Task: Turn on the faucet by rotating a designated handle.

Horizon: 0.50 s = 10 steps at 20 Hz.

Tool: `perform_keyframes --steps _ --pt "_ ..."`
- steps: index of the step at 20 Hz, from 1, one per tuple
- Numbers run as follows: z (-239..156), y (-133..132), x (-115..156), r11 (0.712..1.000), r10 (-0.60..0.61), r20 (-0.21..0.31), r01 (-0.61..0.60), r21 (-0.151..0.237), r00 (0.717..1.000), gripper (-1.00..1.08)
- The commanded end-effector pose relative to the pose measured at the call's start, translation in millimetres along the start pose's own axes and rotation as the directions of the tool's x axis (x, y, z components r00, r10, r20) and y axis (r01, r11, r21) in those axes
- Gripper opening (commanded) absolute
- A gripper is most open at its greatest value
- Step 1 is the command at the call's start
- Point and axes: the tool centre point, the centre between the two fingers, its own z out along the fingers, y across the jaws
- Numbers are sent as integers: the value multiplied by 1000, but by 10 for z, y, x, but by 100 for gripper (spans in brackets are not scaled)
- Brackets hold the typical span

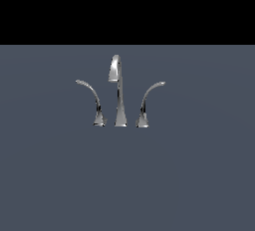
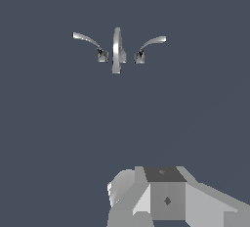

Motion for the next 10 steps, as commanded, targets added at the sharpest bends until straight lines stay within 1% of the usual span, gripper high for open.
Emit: perform_keyframes --steps 1,6,10 --pt "0 0 0 1000 0 0 0 0 1000 -100" --pt "33 -17 27 1000 16 0 -16 0 1000 -100" --pt "107 -53 90 999 51 1 -51 -1 999 -100"
